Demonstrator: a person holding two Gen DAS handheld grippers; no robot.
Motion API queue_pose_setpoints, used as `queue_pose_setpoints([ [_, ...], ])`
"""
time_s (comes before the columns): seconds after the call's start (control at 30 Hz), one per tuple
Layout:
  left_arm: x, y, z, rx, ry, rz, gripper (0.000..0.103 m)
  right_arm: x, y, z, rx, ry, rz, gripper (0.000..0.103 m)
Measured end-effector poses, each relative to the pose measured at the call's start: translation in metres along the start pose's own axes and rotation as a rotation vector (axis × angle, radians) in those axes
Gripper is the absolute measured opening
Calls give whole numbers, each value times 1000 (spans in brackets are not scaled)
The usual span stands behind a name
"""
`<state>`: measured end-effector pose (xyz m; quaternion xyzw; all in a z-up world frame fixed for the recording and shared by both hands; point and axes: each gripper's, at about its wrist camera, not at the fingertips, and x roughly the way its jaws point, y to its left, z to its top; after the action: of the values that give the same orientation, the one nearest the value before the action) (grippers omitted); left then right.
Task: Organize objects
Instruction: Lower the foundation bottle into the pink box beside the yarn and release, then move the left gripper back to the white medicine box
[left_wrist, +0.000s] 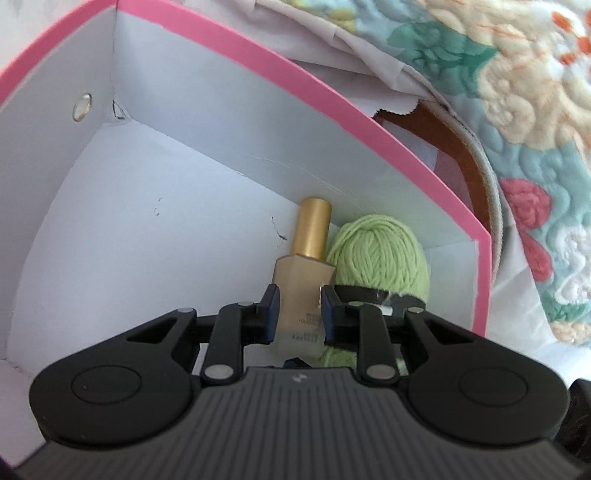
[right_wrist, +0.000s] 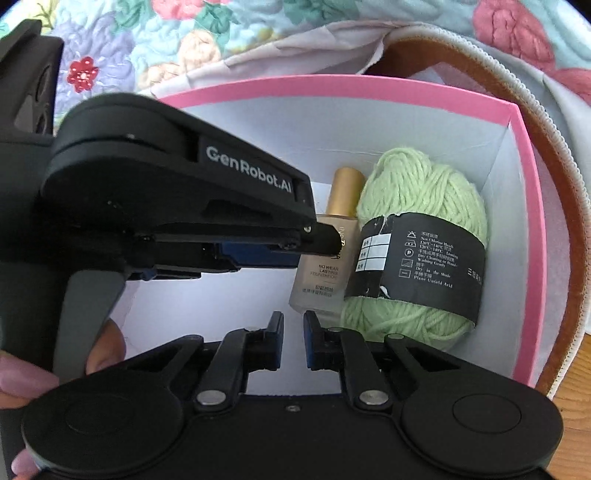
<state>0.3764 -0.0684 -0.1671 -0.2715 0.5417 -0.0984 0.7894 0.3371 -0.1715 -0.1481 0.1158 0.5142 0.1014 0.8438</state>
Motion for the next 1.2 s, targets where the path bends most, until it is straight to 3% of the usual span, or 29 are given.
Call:
queue_pose_setpoints([
  [0.13, -21, -4, -15, 61, -19, 27, 27, -32, 5, -12, -55, -39, 54, 21],
  [0.3, -54, -20, -25, 112, -54, 58, 36, -68, 21, -22, -200, -71, 28, 28],
  [0.37, -83, -19, -22, 154, -73, 87, 46, -81, 25, -23, -249, -77, 9, 30],
  [0.53, -130, -32, -36, 223, -84, 124, 54, -121, 32, -31, -283, -90, 29, 34],
  [0.8, -197, -44, -58, 293, -2, 194, 56, -178, 55, -27, -299, -92, 30, 46],
  [1.13, -277, -39, -104, 355, -21, 207, 64, -244, 82, -55, -398, -96, 94, 52],
  [1.2, -288, -37, -114, 357, -14, 194, 64, -252, 84, -63, -411, -95, 108, 57],
])
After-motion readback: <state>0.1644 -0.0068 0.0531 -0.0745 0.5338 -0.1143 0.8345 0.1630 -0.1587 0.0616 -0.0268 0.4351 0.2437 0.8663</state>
